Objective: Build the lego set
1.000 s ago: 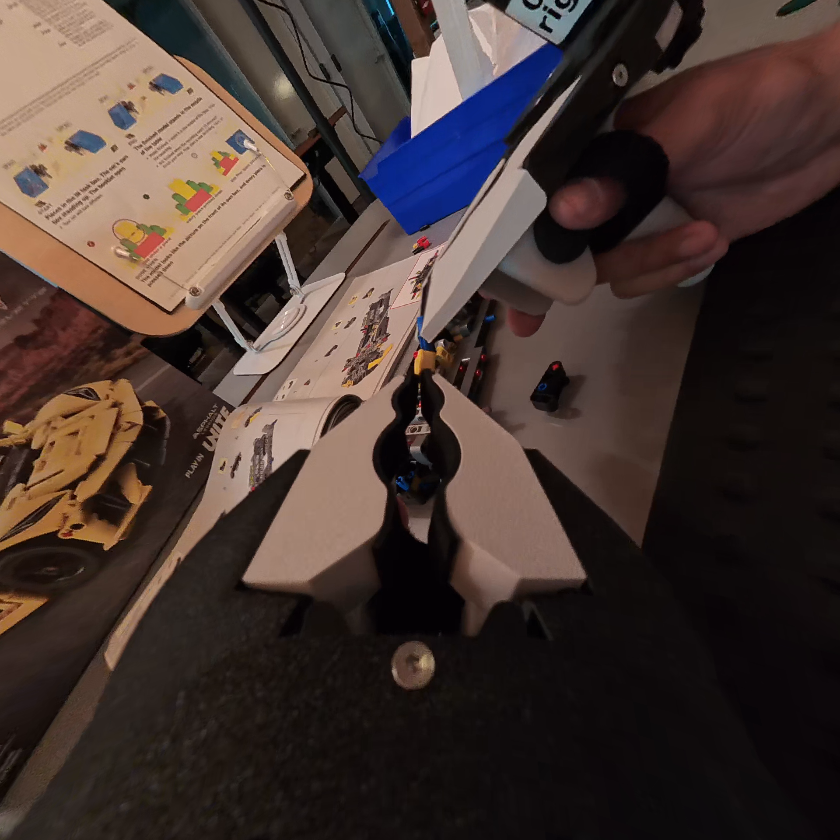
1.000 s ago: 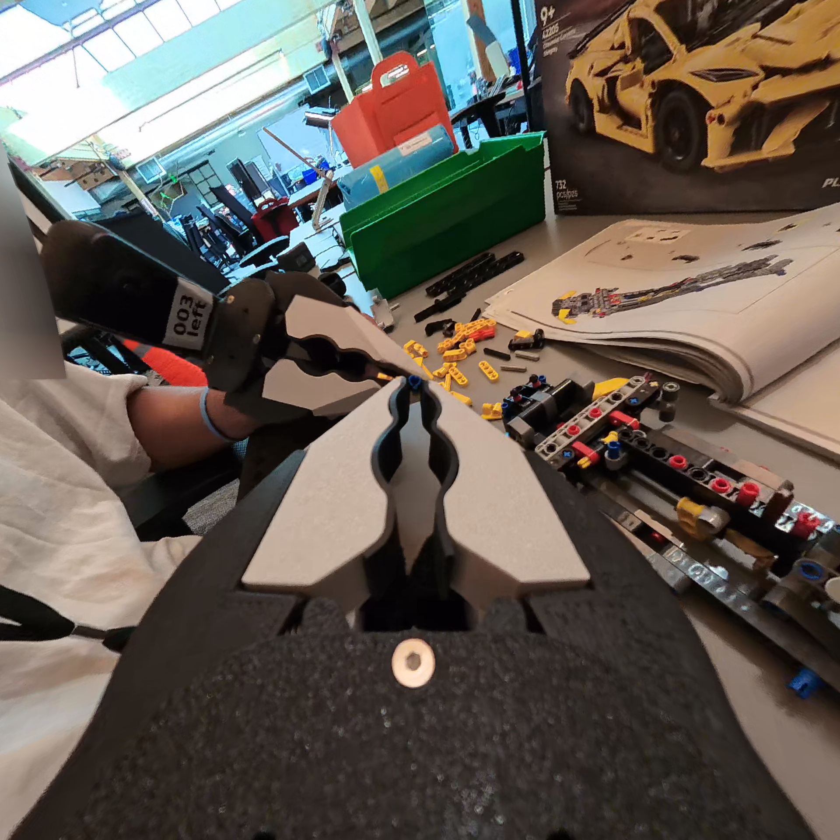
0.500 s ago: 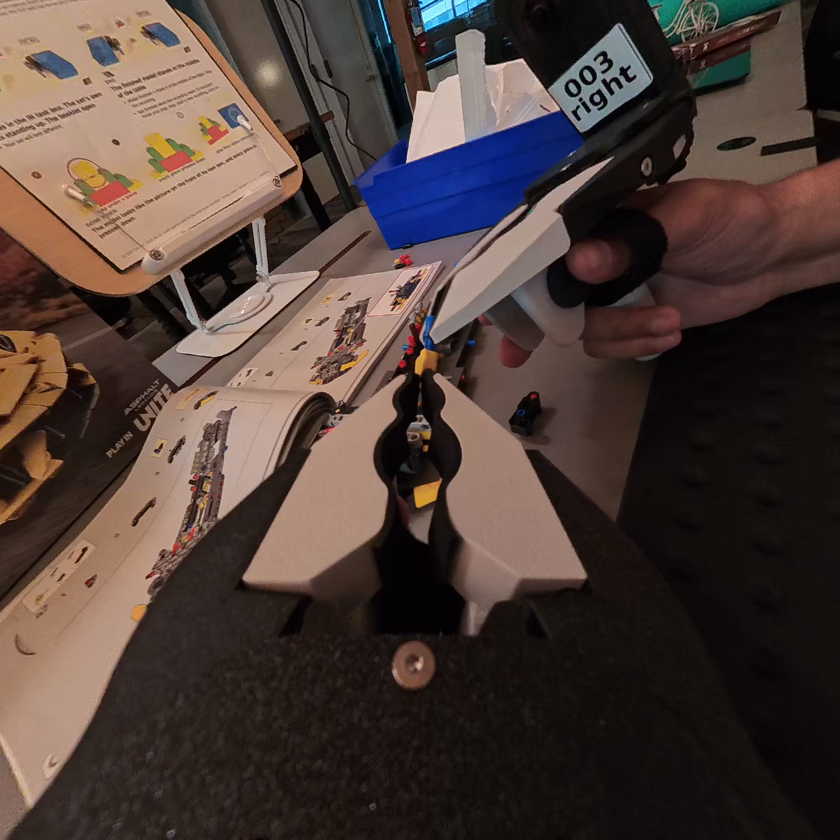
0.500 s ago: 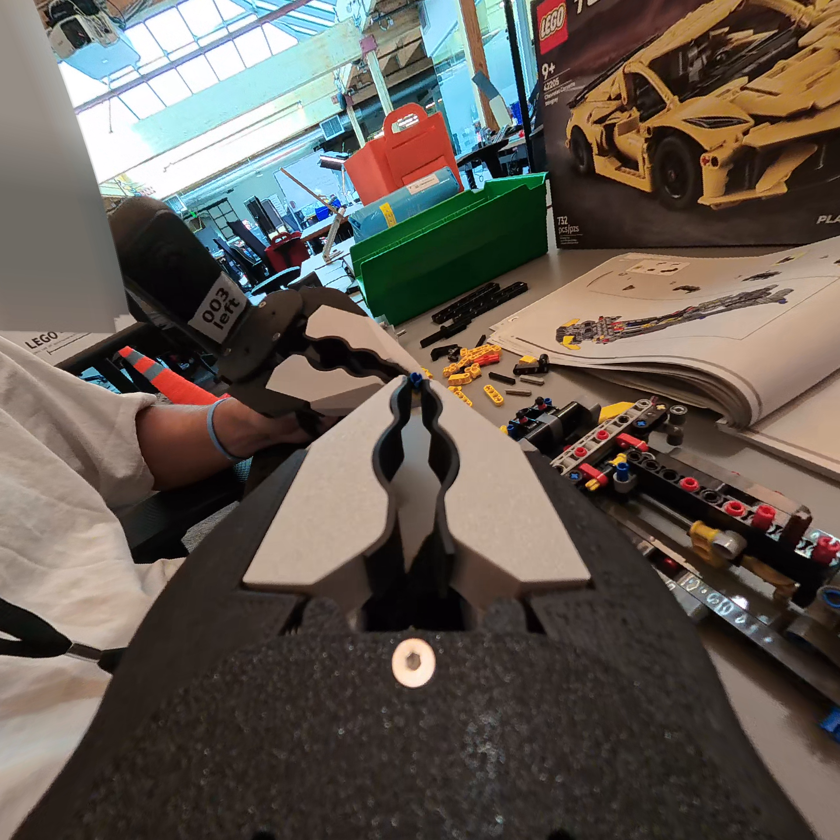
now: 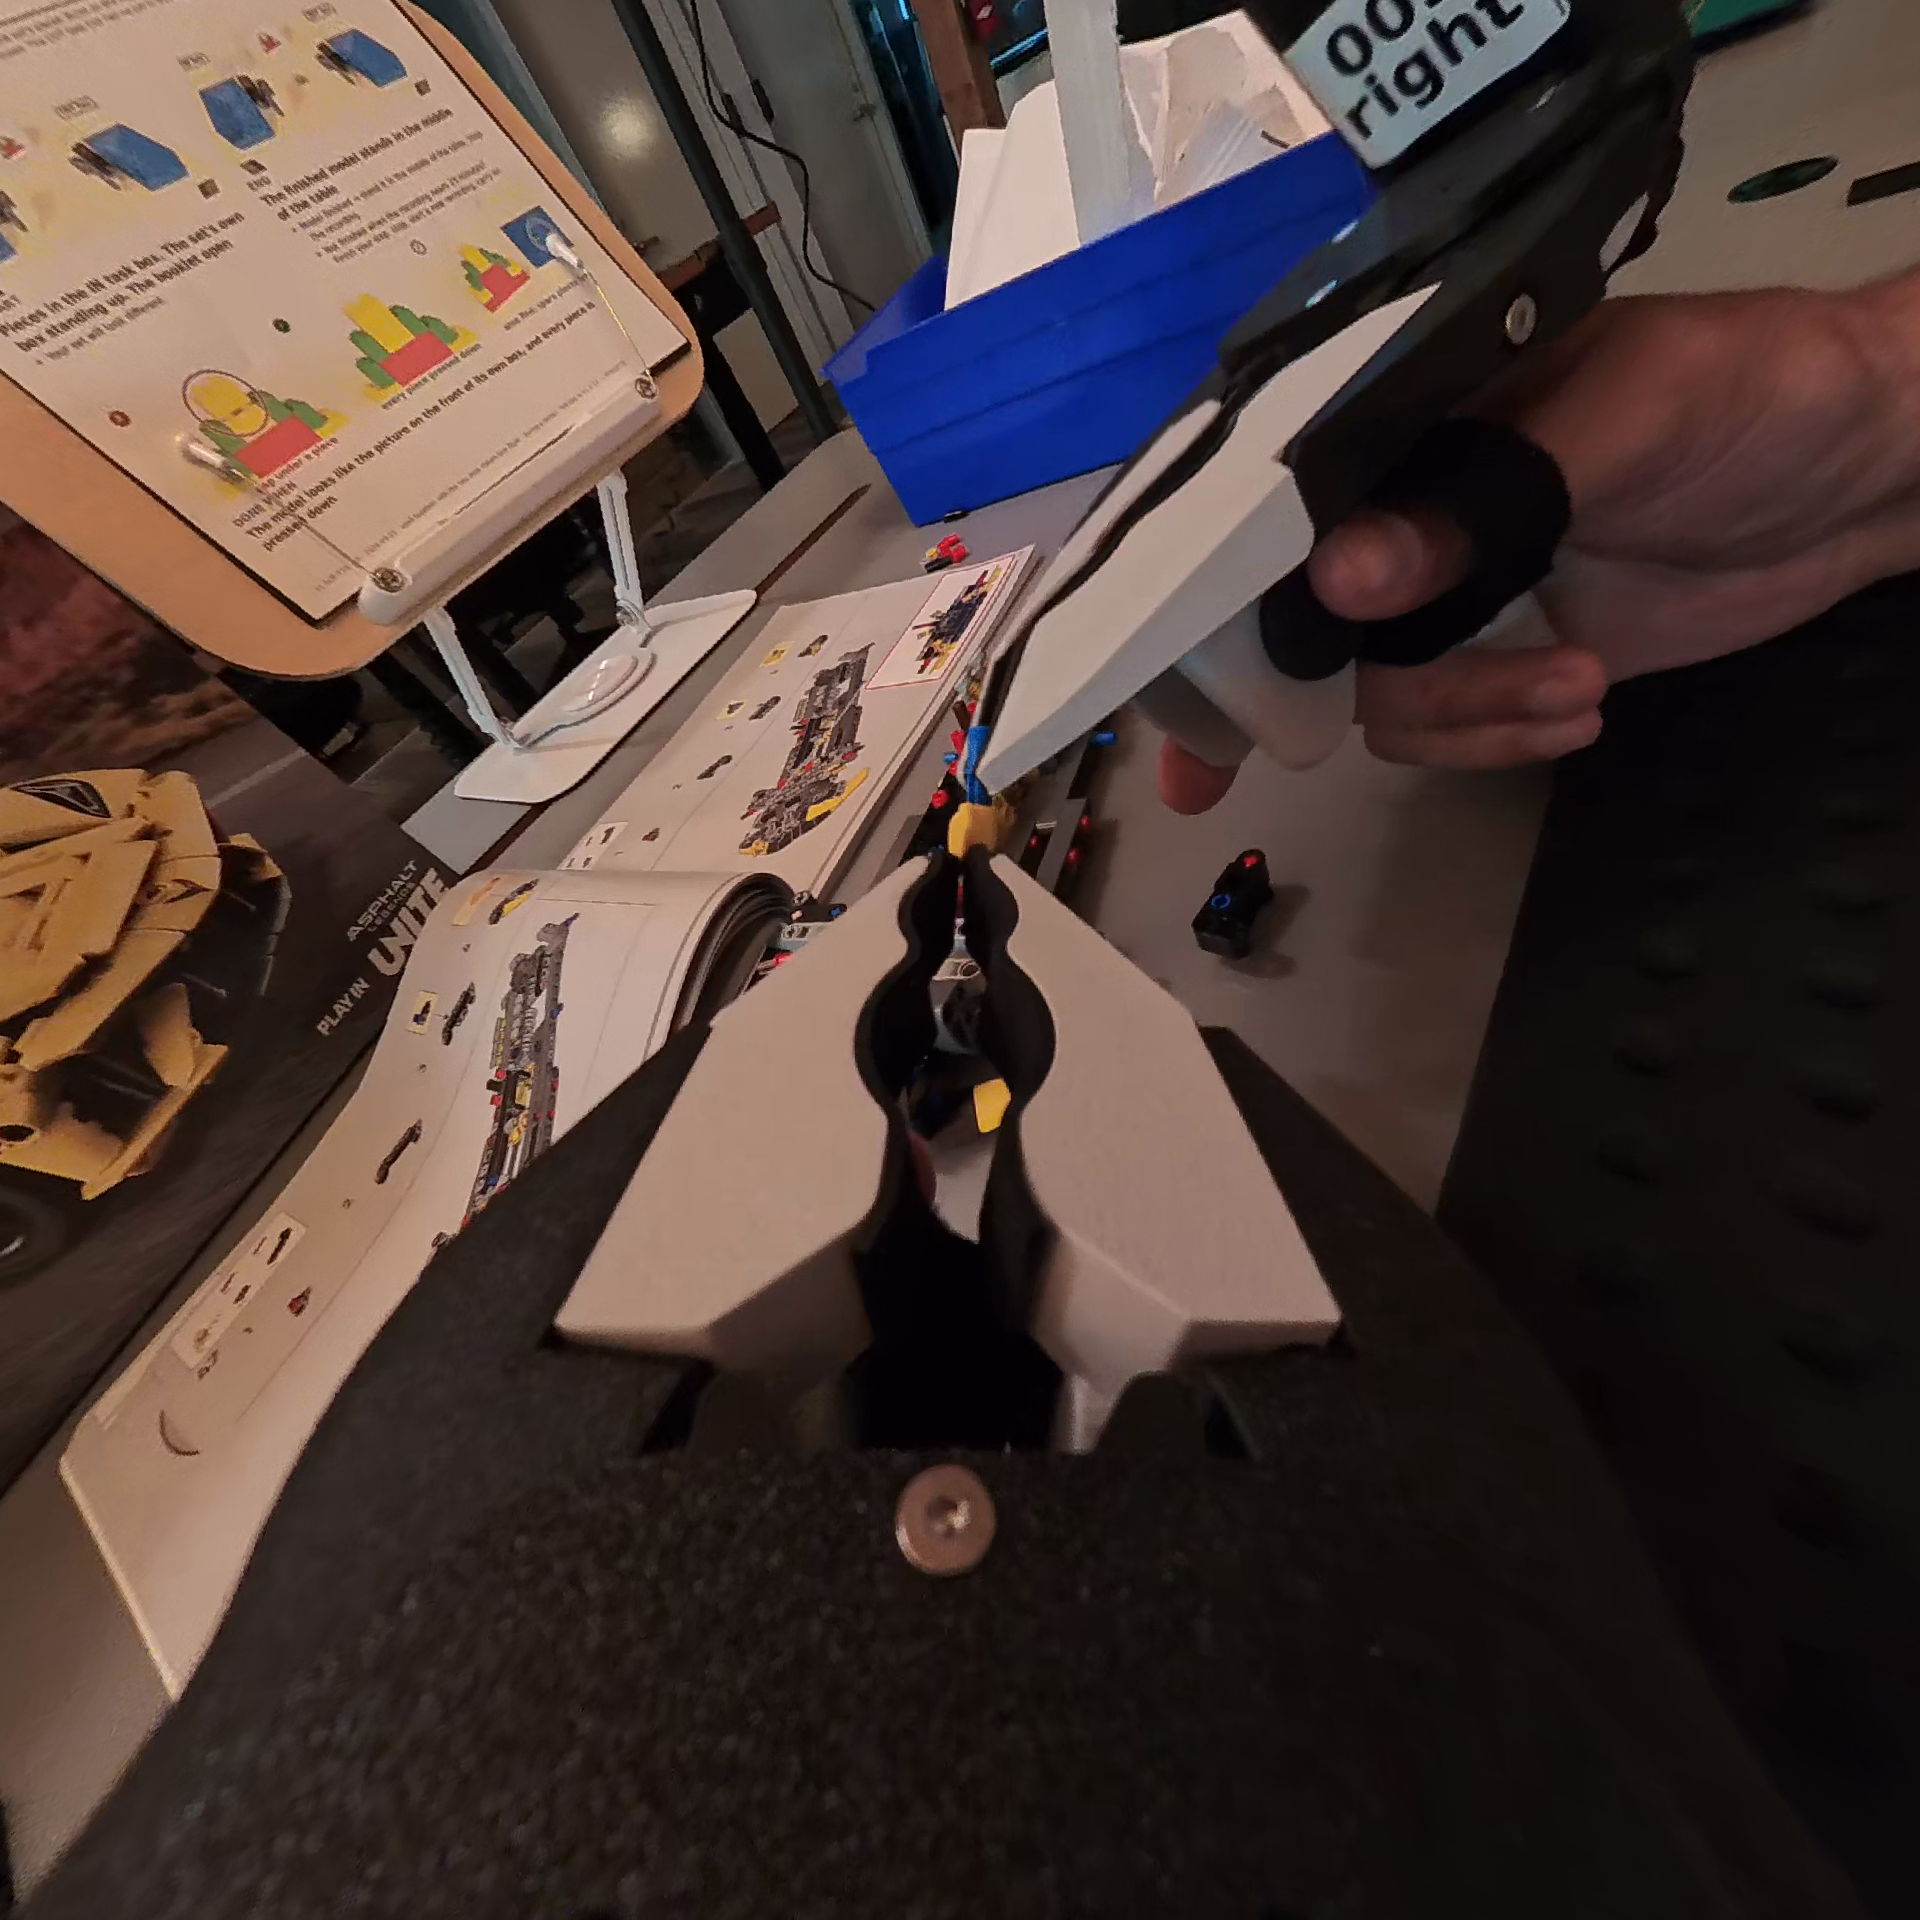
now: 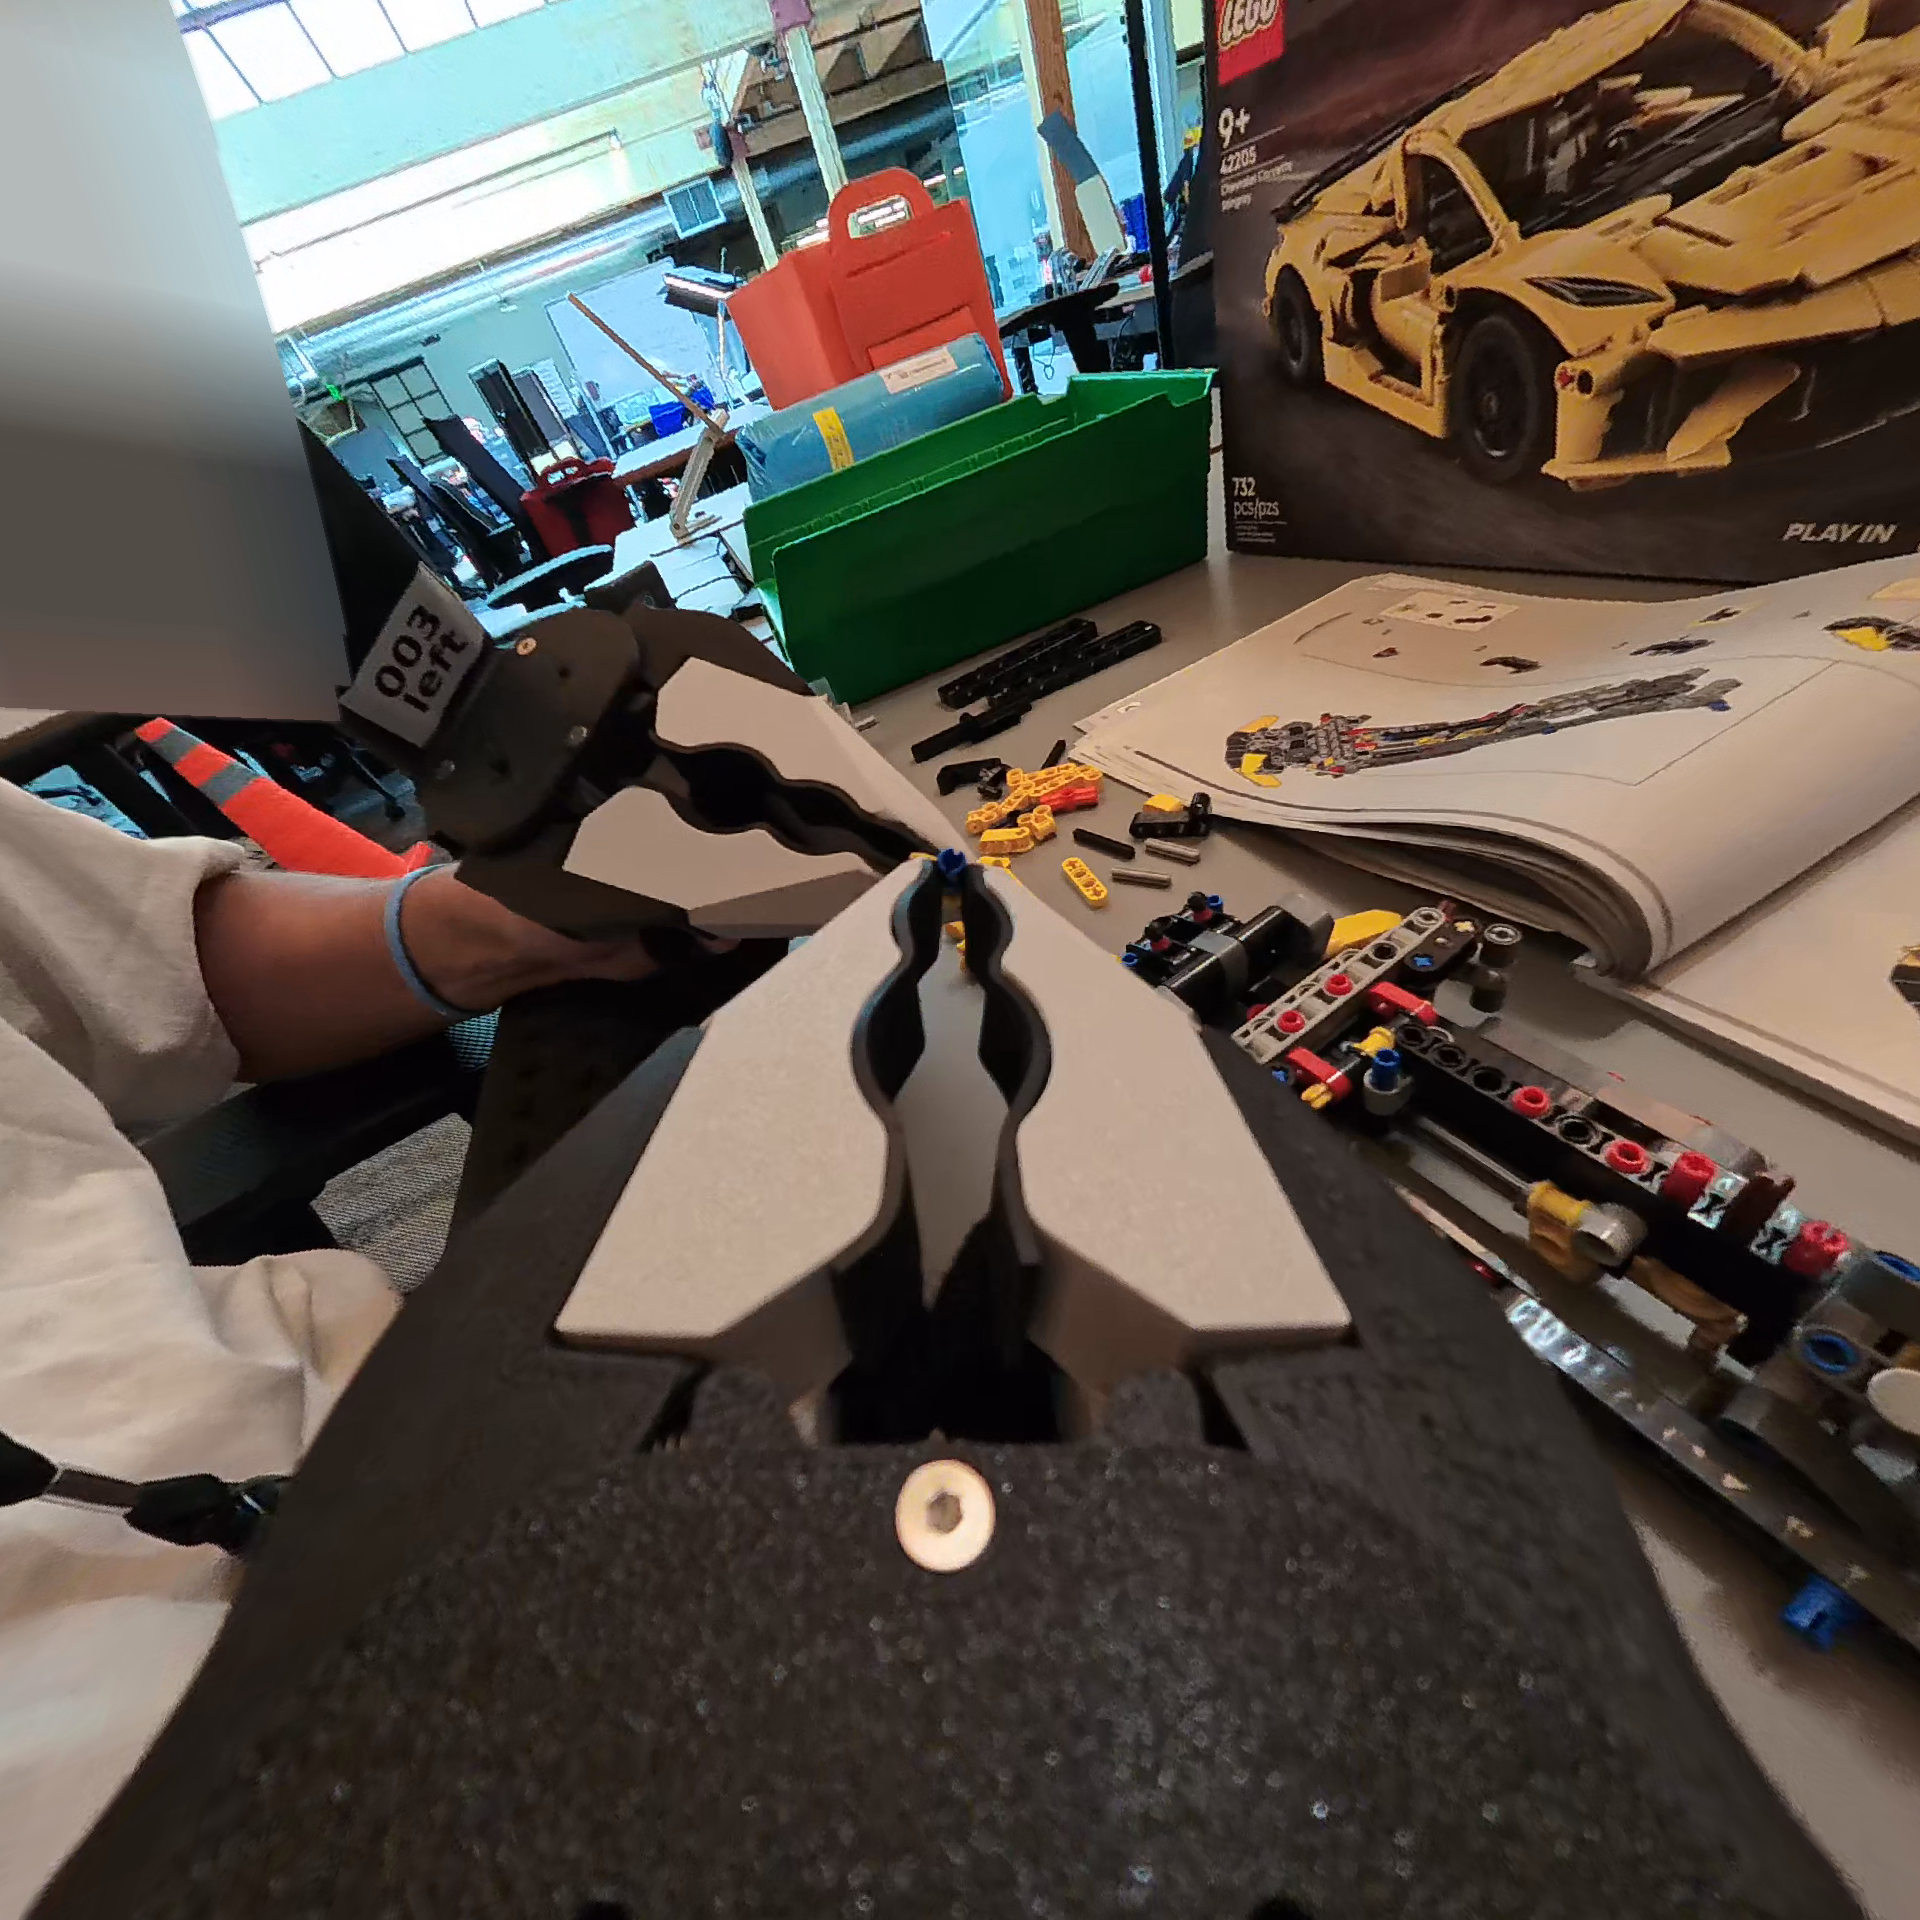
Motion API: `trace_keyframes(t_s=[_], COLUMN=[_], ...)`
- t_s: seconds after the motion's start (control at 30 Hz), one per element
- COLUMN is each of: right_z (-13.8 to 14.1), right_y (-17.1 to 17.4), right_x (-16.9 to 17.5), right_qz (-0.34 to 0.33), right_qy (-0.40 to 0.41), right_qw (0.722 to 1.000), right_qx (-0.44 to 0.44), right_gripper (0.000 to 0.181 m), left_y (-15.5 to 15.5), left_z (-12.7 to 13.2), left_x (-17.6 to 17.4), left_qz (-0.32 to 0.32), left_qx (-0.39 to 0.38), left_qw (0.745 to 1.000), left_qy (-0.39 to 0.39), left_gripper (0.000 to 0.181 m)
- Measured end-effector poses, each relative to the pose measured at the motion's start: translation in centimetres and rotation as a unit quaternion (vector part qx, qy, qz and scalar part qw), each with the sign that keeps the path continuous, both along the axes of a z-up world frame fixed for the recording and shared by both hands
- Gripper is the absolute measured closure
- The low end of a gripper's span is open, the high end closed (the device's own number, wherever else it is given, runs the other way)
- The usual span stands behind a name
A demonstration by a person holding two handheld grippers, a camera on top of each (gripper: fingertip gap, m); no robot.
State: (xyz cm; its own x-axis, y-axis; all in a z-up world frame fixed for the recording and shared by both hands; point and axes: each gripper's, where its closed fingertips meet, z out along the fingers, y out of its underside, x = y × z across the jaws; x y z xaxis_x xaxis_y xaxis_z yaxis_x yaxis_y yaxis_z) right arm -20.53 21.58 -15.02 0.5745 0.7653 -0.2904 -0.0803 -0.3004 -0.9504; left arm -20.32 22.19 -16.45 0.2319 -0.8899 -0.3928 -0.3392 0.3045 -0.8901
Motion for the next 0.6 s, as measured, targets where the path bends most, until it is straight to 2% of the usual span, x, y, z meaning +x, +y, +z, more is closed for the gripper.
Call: trace_keyframes(t_s=[0.13, 0.23, 0.33, 0.4, 0.47, 0.6], right_z=[0.1, 0.6, 0.6, 1.0, 1.4, 1.7], right_y=[-0.1, 0.2, 0.6, 0.6, 0.5, 0.6], right_x=[-0.1, 0.0, 0.1, 0.2, 0.7, 0.8], right_qz=[0.002, -0.008, -0.019, -0.027, -0.037, -0.032], right_qy=[0.008, 0.01, -0.029, -0.058, -0.1, -0.187], right_qw=[1.0, 1.0, 0.999, 0.995, 0.987, 0.97], right_qx=[0.0, 0.012, 0.037, 0.08, 0.119, 0.149], right_gripper=[0.178, 0.178, 0.175, 0.161, 0.156, 0.147], left_y=[-0.1, 0.0, 0.0, 0.0, 0.0, -0.4], left_z=[0.1, 0.4, 0.5, 0.7, 0.6, 1.2], left_x=[0.0, 0.0, 0.1, 0.0, -0.1, -0.2], left_qz=[-0.002, -0.007, -0.024, -0.035, -0.044, -0.092], left_qx=[0.007, -0.024, -0.094, -0.131, -0.174, -0.296], left_qw=[1.0, 1.0, 0.994, 0.989, 0.982, 0.945], left_qy=[-0.002, -0.019, -0.041, -0.056, -0.065, -0.109], left_gripper=[0.181, 0.181, 0.181, 0.181, 0.181, 0.181])
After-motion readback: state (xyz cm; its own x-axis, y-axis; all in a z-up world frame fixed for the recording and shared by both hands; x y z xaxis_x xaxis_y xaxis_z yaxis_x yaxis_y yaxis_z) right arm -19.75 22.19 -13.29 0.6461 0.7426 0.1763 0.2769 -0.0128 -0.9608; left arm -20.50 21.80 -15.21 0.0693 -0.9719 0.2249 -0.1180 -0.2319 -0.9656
